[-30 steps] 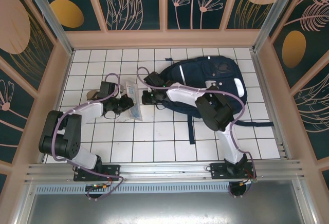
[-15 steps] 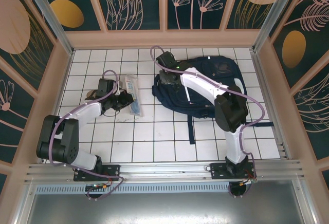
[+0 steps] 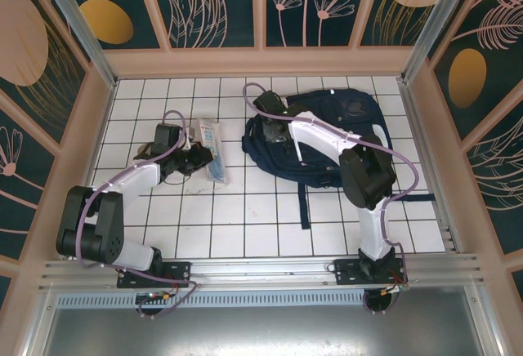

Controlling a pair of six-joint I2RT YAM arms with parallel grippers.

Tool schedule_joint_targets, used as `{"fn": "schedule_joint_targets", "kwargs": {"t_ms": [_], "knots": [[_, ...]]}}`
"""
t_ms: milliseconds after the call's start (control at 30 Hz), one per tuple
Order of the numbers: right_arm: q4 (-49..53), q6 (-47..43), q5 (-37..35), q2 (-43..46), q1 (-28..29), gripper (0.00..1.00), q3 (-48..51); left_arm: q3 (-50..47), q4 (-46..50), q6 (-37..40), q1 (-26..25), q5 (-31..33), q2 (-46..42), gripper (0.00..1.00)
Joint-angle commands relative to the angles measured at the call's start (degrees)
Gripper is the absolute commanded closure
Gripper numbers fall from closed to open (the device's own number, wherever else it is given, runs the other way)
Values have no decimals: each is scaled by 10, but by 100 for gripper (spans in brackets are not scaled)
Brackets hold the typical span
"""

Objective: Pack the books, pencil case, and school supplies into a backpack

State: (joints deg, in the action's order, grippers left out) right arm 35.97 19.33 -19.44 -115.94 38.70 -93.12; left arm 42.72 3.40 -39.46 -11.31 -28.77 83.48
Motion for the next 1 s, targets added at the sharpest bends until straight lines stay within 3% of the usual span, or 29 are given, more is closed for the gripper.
{"fn": "schedule_joint_targets", "kwargs": {"t_ms": [0,100,133,600,967], "knots": [[11,-11,-18,-16,-3,75,9,11,-15,-15,0,-21,-17,91],[10,-11,-30,-6,-3,98,13,11,-22,-22,-2,-24,-22,91],[9,-11,-34,1,-3,100,15,12,-23,-25,-4,-24,-24,91],[-19,-26,-10,163,-20,100,12,78,-118,-120,-100,-14,28,91],[-71,4,146,312,-120,100,63,224,-166,-148,-201,-12,188,91]]}}
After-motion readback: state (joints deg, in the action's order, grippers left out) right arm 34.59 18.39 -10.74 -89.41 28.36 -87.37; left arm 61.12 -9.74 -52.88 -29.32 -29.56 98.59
